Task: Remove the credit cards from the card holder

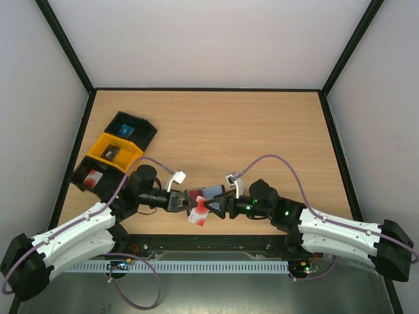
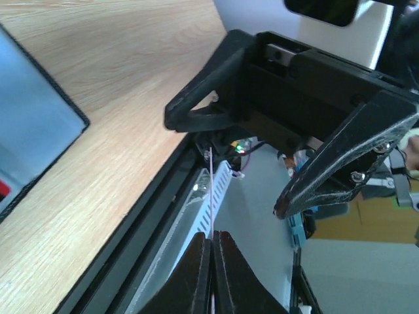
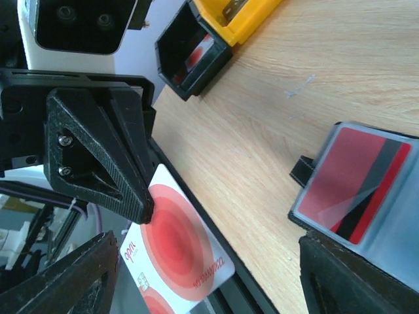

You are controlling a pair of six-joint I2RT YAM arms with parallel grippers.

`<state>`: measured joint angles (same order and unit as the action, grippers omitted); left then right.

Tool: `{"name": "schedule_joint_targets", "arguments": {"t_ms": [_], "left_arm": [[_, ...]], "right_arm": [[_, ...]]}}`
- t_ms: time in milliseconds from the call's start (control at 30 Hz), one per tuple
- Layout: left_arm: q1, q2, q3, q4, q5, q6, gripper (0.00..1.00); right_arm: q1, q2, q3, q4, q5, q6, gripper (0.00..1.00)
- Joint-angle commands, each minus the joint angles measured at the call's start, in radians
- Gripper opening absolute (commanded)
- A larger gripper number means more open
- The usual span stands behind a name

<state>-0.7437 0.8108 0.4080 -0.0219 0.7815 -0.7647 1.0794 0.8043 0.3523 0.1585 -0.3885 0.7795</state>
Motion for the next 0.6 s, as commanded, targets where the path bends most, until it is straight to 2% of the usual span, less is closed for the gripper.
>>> {"name": "schedule_joint_targets", "arguments": {"t_ms": [0,67,167,200,333,400,433,533,567], "left_arm": [[-0.011,0.005,-0.017,0.116,0.101,0.024,0.03],[-0.012,0.018,-0.013,0.124,0.107,0.036,0.03],[-0.012,0.034,-0.010,0.133,0.122,0.047,0.03],[-0.012,0.036,-0.008,0.134,0.125,0.048,0.03],[-0.012,0.032,-0.009,0.128,0.110,0.051,0.03],[-0.011,0.038,-0.001,0.115,0.104,0.057,0.03],[-0.010,0.042,0.006,0.106,0.100,0.065,0.03],[-0.009,0.047,0.028,0.075,0.074,0.071,0.03],[-0.008,0.047,0.038,0.063,0.047,0.071,0.08]], "right_arm": [[0.001,0.022,-0.002,0.102,-0.101,-0.005,0.75],[0.001,0.038,0.001,0.128,-0.158,0.000,0.73],[0.001,0.047,-0.006,0.174,-0.193,0.019,0.61],[0.001,0.047,-0.005,0.176,-0.191,0.020,0.54],[0.001,0.032,-0.002,0.178,-0.197,0.020,0.19],[0.001,0.017,-0.013,0.180,-0.182,0.029,0.06],[0.002,0.012,-0.021,0.187,-0.174,0.036,0.03],[0.001,0.008,-0.037,0.195,-0.154,0.052,0.02],[0.001,0.009,-0.039,0.193,-0.150,0.057,0.02]]}}
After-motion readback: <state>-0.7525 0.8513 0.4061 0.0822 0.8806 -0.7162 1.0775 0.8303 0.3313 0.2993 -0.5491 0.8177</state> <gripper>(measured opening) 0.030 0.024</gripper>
